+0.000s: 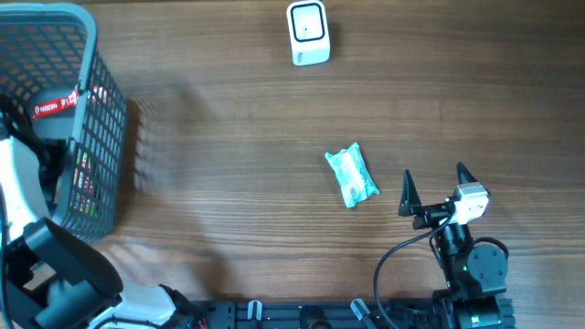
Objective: Scan the item barcode
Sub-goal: 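Return the left gripper to the basket and grasp the green gummy bag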
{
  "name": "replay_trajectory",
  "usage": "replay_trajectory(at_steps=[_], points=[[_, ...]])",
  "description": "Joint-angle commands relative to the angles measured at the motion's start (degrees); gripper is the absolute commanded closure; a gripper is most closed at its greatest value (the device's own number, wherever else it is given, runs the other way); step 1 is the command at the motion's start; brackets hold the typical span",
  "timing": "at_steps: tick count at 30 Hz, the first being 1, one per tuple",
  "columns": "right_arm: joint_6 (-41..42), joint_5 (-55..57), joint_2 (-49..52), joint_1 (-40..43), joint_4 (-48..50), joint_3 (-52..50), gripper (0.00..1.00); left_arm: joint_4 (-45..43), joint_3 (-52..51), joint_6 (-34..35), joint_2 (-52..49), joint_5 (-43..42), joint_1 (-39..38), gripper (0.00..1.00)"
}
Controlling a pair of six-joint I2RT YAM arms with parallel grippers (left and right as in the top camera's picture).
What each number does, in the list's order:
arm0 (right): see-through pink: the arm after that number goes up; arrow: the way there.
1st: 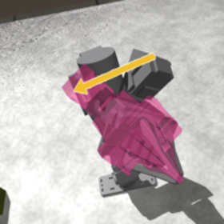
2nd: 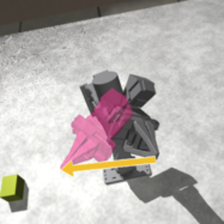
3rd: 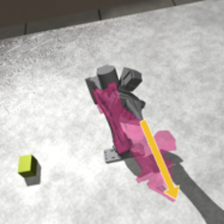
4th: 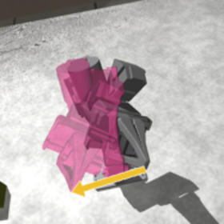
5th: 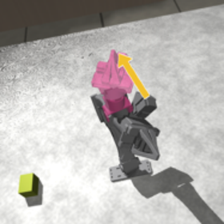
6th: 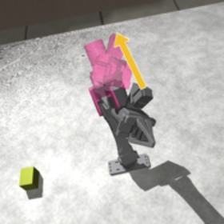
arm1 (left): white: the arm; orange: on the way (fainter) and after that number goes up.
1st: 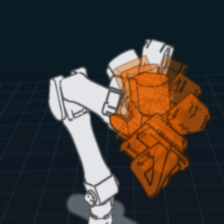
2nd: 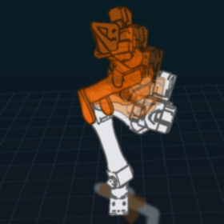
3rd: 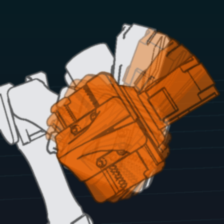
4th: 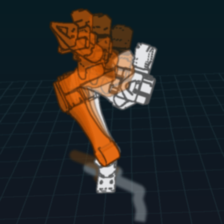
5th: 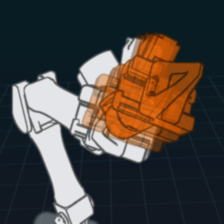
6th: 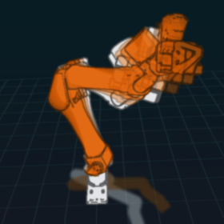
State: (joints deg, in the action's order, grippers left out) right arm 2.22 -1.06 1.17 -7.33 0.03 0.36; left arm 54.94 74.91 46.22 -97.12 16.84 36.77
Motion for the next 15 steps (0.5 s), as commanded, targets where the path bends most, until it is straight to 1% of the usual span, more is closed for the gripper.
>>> replay_trajectory(at_steps=[1,2,3,6,8,12,14,15], points=[[-0.74,0.09,-0.15,-0.09,0.28,-0.07,0.00,-3.58,-5.77,0.79,-0.20,0.15,2.60,0.24],[-0.72,0.09,-0.15,-0.09,0.28,-0.07,0.00,-4.28,-7.04,0.81,-0.17,0.13,3.30,0.32],[-0.74,0.09,-0.15,-0.09,0.28,-0.07,0.00,-4.66,-7.74,0.81,-0.20,0.13,3.69,0.37],[-0.74,0.09,-0.15,-0.09,0.28,-0.07,0.00,-7.45,-9.81,0.79,-0.17,0.13,4.28,0.40],[-0.74,0.11,-0.15,-0.09,0.28,-0.07,0.00,-9.05,-11.30,0.79,-0.20,0.13,4.28,0.56],[-0.74,0.09,-0.15,-0.09,0.28,-0.07,0.00,-14.19,-16.06,0.79,-0.20,0.11,4.28,0.59],[-0.72,0.09,-0.15,-0.09,0.28,-0.07,0.00,-15.39,-17.20,0.76,-0.17,-1.01,4.28,0.68],[-0.72,0.09,-0.15,-0.09,0.28,-0.07,0.00,-15.54,-17.20,0.76,-0.17,-2.12,4.26,0.68]])
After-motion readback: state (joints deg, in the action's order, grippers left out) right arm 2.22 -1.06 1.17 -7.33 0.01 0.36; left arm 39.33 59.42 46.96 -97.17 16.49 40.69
